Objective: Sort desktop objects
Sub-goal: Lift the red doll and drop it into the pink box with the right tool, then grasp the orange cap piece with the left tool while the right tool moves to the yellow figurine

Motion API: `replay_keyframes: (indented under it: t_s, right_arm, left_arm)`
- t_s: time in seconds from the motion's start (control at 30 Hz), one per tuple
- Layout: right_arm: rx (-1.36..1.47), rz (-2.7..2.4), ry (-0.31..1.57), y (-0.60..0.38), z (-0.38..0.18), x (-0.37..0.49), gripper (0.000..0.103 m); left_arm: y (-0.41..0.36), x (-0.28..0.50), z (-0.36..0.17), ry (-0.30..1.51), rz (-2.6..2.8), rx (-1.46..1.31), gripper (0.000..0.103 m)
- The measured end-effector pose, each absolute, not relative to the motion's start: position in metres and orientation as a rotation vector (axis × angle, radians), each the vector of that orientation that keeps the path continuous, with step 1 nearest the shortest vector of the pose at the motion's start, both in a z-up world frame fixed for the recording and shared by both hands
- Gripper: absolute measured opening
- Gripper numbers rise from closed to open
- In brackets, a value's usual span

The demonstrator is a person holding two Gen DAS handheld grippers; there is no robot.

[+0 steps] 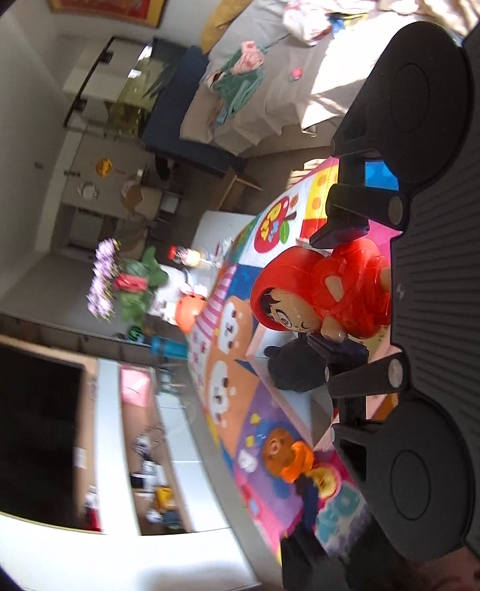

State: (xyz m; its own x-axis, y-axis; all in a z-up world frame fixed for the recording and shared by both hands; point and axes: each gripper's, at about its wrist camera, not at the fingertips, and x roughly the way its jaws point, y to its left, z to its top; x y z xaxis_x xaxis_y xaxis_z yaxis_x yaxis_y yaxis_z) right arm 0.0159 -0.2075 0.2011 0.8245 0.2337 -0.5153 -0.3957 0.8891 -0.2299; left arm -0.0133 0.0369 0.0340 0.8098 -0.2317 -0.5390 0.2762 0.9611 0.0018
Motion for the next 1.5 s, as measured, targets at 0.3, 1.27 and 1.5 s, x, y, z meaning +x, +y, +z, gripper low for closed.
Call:
replay_keyframes:
  t_s: [0.3, 1.27, 1.5]
  right_arm:
    - [-0.238, 0.446, 0.604, -0.179, 0.175, 0.073, 0.061]
    - [-0.344, 0.616, 0.619, 0.004, 0.08, 0.019, 0.043]
    - [-0.317, 0.643, 0.633, -0.039, 0.086, 0.001, 0.039]
  left_arm:
    - [0.072, -0.032, 0.023, 0.561, -0.192, 0.045, 0.099]
    - [0.173, -0.044, 0.05, 0.511, 0.18, -0.075, 0.101]
    - [0.154, -0.035, 0.047, 0.532, 0.105, -0.052, 0.101]
